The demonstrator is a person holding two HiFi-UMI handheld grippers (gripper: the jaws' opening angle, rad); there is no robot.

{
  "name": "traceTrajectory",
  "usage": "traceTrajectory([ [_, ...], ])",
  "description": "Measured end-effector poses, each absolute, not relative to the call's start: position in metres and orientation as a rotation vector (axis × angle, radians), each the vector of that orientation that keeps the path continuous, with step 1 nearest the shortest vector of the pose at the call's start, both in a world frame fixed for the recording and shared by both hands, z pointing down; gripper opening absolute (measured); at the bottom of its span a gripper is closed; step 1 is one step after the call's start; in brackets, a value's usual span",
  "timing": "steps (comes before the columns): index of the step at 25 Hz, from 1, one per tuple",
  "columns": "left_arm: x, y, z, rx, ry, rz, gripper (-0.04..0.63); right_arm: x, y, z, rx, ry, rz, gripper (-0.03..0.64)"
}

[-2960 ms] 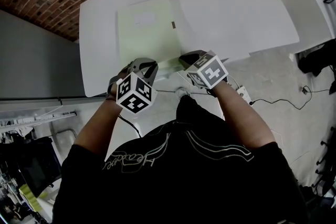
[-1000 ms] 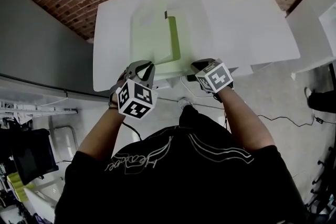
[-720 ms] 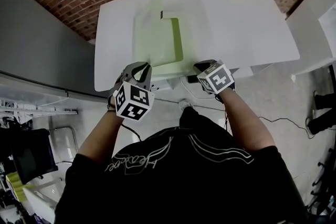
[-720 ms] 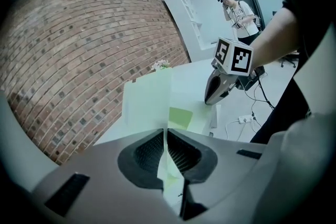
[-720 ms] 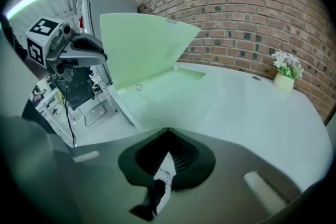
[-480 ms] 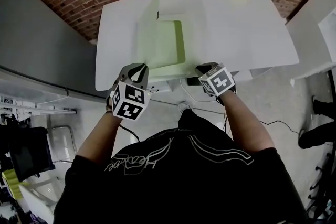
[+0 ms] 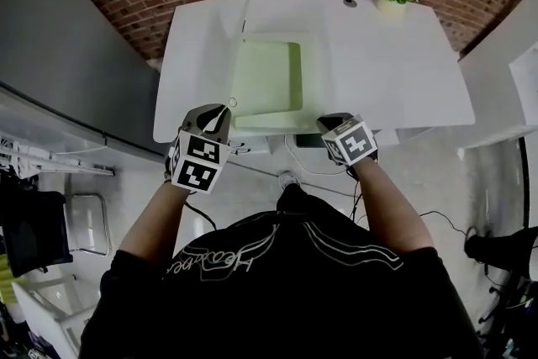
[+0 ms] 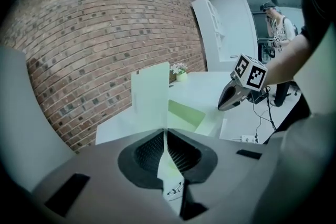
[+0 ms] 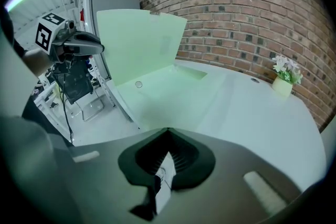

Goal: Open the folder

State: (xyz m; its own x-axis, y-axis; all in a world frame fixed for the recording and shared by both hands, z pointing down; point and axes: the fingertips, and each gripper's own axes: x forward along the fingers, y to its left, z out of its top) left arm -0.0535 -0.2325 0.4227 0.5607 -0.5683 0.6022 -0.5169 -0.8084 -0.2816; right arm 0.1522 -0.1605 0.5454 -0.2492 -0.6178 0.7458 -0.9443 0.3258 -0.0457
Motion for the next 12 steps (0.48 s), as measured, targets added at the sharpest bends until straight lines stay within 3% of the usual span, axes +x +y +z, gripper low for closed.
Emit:
traceTrajectory([
  [12, -0.082, -0.244, 0.425, -2.778, 1.1, -1.026, 0.023, 0.153, -0.159, 0.549, 1.34, -1.956, 0.651, 0.003],
])
